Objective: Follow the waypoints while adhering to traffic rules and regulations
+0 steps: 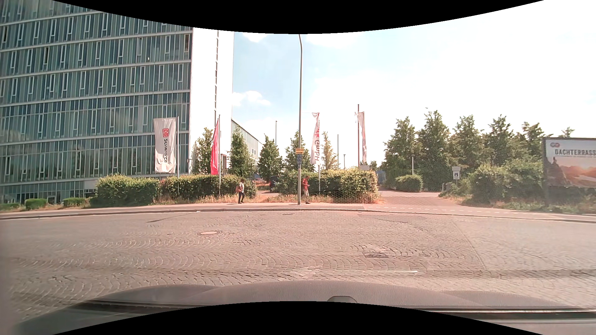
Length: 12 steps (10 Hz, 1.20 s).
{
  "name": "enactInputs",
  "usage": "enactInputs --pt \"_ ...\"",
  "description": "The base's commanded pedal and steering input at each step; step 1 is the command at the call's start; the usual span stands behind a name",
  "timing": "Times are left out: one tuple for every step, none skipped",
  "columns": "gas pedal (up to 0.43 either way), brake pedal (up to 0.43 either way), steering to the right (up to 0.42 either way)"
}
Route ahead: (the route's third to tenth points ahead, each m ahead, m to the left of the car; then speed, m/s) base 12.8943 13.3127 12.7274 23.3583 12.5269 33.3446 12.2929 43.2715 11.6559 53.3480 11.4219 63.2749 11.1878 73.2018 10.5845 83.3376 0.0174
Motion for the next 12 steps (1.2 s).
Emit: enactInputs --pt "0.0 0.207 -0.024" --pt "0.0 0.207 -0.024" --pt "0.0 0.213 -0.024" --pt "0.0 0.213 -0.024" --pt "0.0 0.213 -0.024" --pt "0.0 0.22 -0.024" --pt "0.0 0.22 -0.024" --pt "0.0 0.22 -0.025" --pt "0.0 0.22 -0.026" --pt "0.0 0.22 -0.027" --pt "0.0 0.22 -0.027" --pt "0.0 0.22 -0.027"
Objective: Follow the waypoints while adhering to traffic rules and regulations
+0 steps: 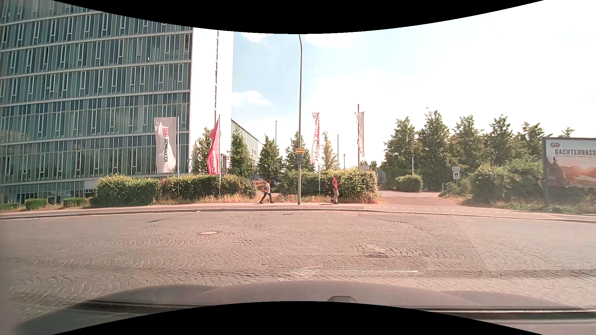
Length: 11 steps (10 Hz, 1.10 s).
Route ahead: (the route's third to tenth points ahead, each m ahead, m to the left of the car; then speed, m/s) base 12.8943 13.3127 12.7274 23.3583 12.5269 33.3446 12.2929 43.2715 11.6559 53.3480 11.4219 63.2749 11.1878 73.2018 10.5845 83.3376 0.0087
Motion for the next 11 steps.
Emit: enactInputs --pt "0.0 0.22 -0.027" --pt "0.0 0.22 -0.027" --pt "0.0 0.22 -0.027" --pt "0.0 0.22 -0.027" --pt "0.0 0.22 -0.028" --pt "0.0 0.22 -0.028" --pt "0.0 0.22 -0.028" --pt "0.0 0.22 -0.028" --pt "0.0 0.22 -0.028" --pt "0.0 0.22 -0.028" --pt "0.0 0.22 -0.028"
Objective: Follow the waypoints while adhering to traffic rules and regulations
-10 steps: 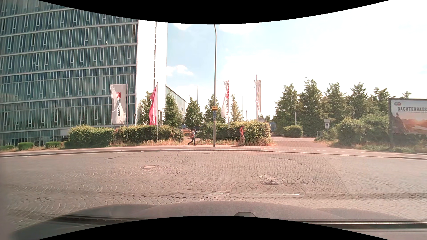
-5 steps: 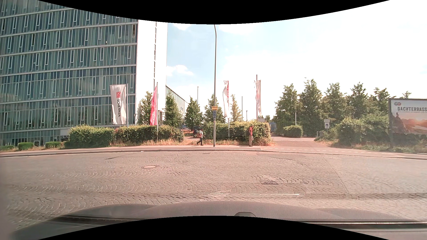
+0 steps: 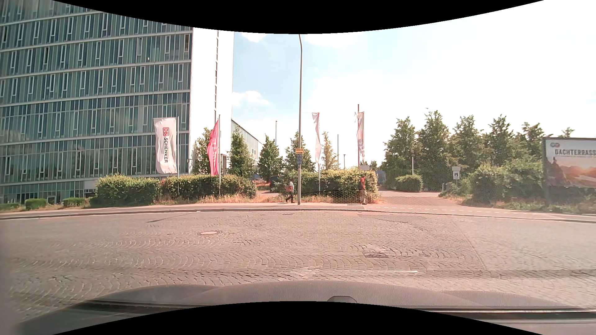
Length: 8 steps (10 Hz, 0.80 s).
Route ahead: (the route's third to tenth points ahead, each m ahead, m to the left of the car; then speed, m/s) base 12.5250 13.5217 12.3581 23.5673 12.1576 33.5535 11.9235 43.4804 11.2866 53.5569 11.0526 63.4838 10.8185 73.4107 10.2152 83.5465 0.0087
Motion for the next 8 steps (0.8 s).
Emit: enactInputs --pt "0.0 0.22 -0.028" --pt "0.0 0.22 -0.028" --pt "0.0 0.22 -0.028" --pt "0.0 0.226 -0.028" --pt "0.0 0.22 -0.028" --pt "0.0 0.22 -0.028" --pt "0.0 0.22 -0.028" --pt "0.0 0.22 -0.028"
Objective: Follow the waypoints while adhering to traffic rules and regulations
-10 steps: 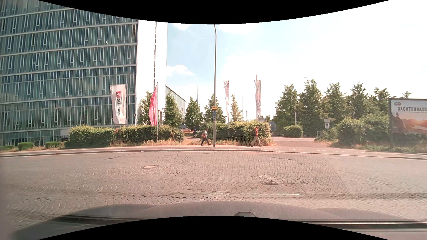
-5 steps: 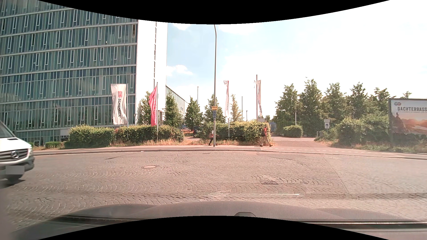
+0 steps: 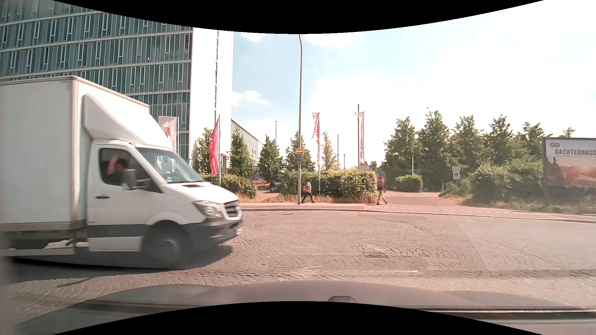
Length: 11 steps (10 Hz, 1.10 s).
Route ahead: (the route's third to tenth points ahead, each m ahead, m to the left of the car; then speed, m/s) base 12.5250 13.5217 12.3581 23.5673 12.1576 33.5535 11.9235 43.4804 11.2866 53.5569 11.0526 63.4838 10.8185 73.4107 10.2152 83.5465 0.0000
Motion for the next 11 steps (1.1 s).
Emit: enactInputs --pt "0.0 0.22 -0.028" --pt "0.0 0.22 -0.028" --pt "0.0 0.22 -0.028" --pt "0.0 0.22 -0.028" --pt "0.0 0.22 -0.028" --pt "0.0 0.22 -0.028" --pt "0.0 0.22 -0.028" --pt "0.0 0.22 -0.028" --pt "0.0 0.22 -0.028" --pt "0.0 0.22 -0.028" --pt "0.0 0.22 -0.028"
